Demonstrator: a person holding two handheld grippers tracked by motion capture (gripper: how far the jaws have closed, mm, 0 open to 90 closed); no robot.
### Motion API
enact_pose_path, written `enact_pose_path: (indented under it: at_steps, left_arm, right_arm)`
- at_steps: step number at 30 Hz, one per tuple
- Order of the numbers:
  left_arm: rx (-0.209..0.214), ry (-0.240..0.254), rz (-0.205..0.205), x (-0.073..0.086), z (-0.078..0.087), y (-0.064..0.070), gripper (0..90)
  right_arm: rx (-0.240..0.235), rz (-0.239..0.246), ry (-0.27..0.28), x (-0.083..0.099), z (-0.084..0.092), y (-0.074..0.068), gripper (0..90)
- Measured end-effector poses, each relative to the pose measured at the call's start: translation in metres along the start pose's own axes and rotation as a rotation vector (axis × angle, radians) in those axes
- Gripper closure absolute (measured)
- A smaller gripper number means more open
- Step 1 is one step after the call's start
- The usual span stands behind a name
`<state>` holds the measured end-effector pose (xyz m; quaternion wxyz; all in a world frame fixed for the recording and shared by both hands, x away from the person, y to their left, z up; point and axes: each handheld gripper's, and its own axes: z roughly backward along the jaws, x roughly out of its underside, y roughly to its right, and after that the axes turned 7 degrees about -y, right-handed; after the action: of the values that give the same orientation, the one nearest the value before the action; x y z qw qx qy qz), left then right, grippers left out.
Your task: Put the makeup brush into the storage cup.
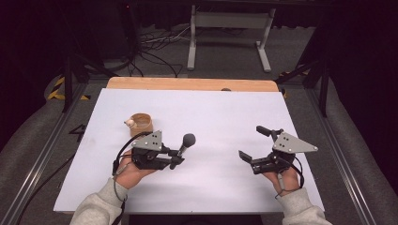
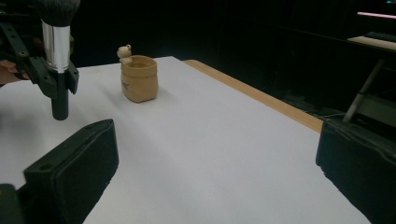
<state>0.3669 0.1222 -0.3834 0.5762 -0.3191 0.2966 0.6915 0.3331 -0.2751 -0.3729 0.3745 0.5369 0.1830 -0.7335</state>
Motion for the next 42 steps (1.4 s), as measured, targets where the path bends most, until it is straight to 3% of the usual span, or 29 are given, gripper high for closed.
enact_pose_path:
  at_steps: [15,21,30,42]
  left_arm:
    - [-0.054,0.066,0.032,0.004,0.011,-0.003,74.1]
    - [-0.074,0.084,0.045,0.005,0.015,-0.006,74.1]
    - [-0.147,0.146,0.061,0.006,0.022,-0.008,74.1]
    - [-0.213,0.207,0.108,0.003,0.036,-0.024,74.0]
  right_arm:
    - [0.054,-0.047,0.058,0.034,-0.003,0.004,0.0]
    - [0.067,-0.069,0.036,0.048,-0.008,0.004,0.0]
    - [0.081,-0.082,0.027,0.056,-0.013,0.002,0.0]
    - [0.070,-0.089,0.024,0.058,-0.016,0.002,0.0]
